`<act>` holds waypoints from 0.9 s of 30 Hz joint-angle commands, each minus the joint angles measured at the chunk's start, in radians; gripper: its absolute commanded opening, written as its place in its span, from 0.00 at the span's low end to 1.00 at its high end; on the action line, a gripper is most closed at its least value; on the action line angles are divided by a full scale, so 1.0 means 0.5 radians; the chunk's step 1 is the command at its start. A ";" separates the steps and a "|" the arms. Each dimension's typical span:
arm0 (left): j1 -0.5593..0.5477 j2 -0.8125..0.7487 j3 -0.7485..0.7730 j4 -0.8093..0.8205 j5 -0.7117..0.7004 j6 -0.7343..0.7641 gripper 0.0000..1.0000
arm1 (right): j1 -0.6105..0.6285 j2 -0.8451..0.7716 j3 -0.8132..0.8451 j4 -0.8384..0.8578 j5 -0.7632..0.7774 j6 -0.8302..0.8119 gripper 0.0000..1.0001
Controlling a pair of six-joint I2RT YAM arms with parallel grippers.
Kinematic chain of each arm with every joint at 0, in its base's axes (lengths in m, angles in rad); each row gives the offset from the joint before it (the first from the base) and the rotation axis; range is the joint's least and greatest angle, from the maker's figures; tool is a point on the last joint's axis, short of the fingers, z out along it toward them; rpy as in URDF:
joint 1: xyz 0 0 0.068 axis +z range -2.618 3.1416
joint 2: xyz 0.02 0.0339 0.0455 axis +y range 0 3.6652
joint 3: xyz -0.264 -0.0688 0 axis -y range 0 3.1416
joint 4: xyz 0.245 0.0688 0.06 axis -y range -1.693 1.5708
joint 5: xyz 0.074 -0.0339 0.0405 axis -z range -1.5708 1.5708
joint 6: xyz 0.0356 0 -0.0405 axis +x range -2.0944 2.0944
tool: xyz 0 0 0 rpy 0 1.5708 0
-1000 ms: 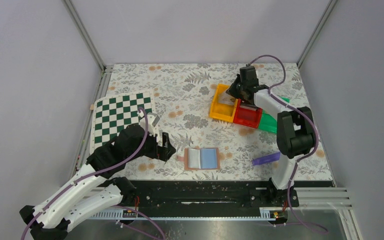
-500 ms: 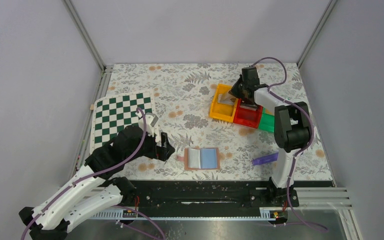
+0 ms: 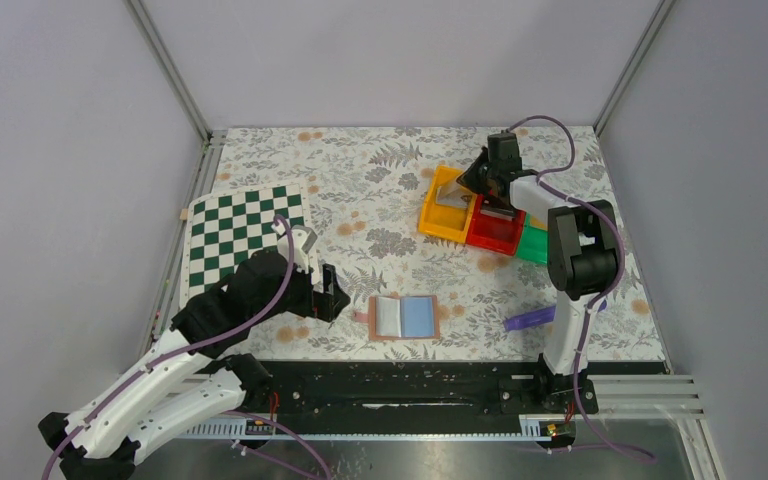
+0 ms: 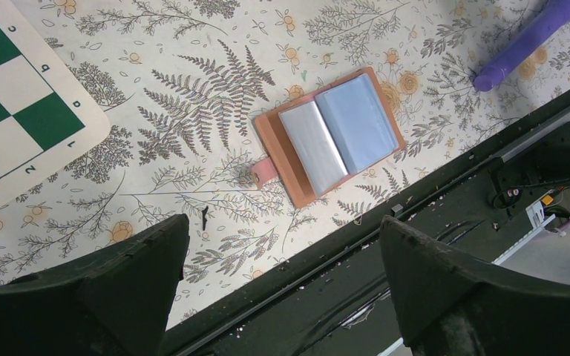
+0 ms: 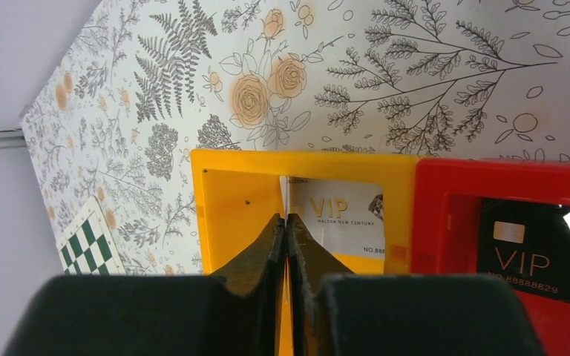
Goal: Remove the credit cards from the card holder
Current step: Place the credit card in the storage box.
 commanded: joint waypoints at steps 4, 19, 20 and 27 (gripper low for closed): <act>-0.007 -0.028 -0.007 0.041 -0.064 0.012 0.99 | 0.006 -0.001 -0.016 0.149 0.010 0.100 0.19; -0.004 -0.010 0.005 0.024 -0.127 0.009 0.99 | -0.024 -0.346 0.101 -0.417 0.291 -0.001 0.47; -0.006 -0.008 0.005 0.020 -0.130 0.009 0.99 | -0.023 -0.383 0.101 -0.457 0.304 -0.029 0.48; -0.005 -0.003 0.005 0.012 -0.162 -0.002 0.99 | -0.022 -0.654 0.052 -0.679 0.243 -0.160 0.52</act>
